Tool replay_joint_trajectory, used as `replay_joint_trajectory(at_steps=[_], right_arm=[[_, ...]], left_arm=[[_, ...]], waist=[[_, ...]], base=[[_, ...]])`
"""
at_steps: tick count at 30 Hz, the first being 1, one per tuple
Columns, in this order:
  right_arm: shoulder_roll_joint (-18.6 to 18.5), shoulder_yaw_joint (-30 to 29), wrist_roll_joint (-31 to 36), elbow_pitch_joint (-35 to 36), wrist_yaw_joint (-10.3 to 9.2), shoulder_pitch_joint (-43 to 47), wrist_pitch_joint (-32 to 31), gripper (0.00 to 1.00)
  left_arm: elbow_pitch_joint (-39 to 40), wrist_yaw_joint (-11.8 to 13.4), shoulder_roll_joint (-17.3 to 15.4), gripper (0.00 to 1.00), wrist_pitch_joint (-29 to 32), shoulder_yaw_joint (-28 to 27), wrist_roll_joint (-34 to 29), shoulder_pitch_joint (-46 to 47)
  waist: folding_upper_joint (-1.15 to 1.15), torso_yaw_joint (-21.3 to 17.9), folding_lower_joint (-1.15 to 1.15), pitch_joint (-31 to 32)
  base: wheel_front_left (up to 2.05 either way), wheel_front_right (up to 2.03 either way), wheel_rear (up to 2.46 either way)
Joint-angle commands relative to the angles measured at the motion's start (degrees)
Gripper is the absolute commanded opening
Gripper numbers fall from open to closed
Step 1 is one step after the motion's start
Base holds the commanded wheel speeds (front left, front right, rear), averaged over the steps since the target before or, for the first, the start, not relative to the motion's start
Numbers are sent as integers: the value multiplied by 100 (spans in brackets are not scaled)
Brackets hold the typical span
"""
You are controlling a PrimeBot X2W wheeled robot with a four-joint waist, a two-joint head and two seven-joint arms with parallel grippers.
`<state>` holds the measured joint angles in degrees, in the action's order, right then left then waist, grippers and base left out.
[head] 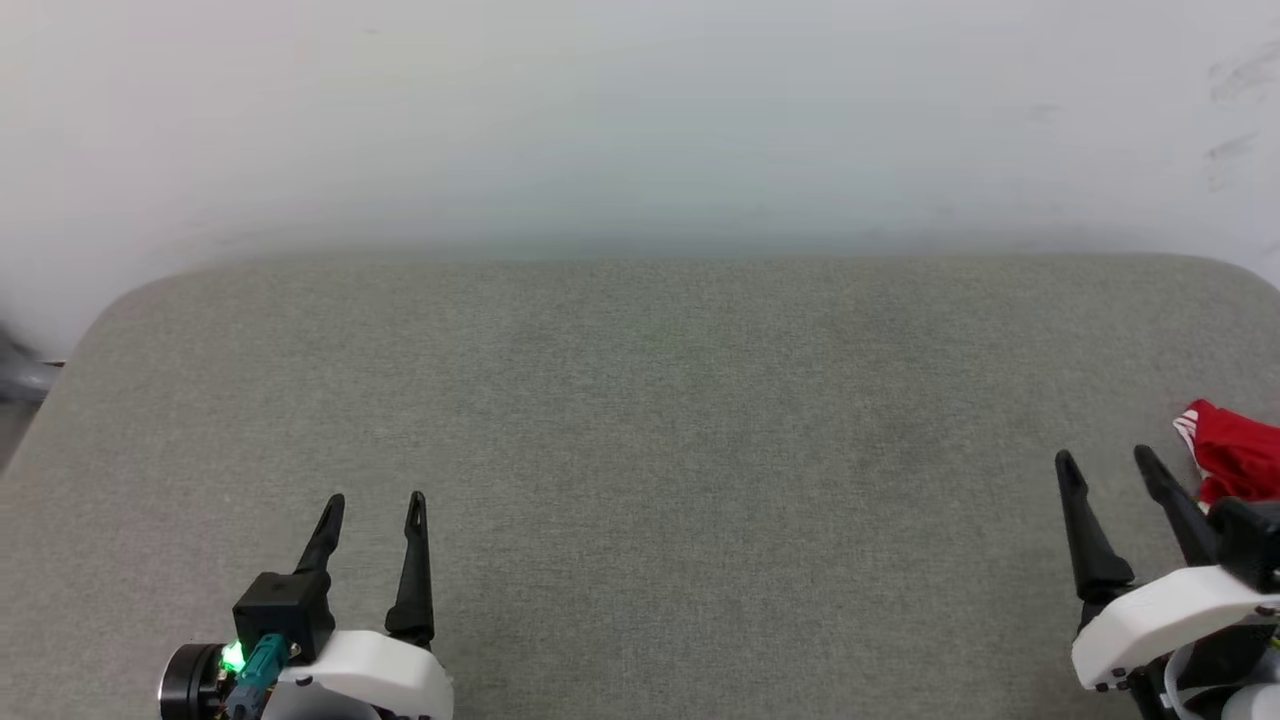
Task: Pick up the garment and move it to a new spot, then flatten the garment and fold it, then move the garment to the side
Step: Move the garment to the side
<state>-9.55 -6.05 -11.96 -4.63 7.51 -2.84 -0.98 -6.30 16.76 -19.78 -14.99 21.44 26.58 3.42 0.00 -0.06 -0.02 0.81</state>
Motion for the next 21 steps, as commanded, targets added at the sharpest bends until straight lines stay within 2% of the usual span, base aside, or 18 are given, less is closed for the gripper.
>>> replay_joint_trajectory(at_steps=[1,6,13,21], right_arm=[[71,63,41,175,-5,166,-14,100],[277,152,167,691,-5,518,-137,100],[568,-49,263,1400,-5,1130,-380,100],[667,-2,200,1675,-5,1339,-520,100]], left_arm=[[27,30,-37,100,-24,-35,-39,-115],[43,17,-42,100,-24,-71,-79,-263],[2,-50,16,100,-25,-70,-108,-350],[-98,-80,61,100,-25,-133,-107,-417]], waist=[[0,104,2,101],[0,134,2,193],[0,86,2,310],[0,17,2,358]], base=[[0,0,0],[0,0,0],[0,0,0],[0,0,0]])
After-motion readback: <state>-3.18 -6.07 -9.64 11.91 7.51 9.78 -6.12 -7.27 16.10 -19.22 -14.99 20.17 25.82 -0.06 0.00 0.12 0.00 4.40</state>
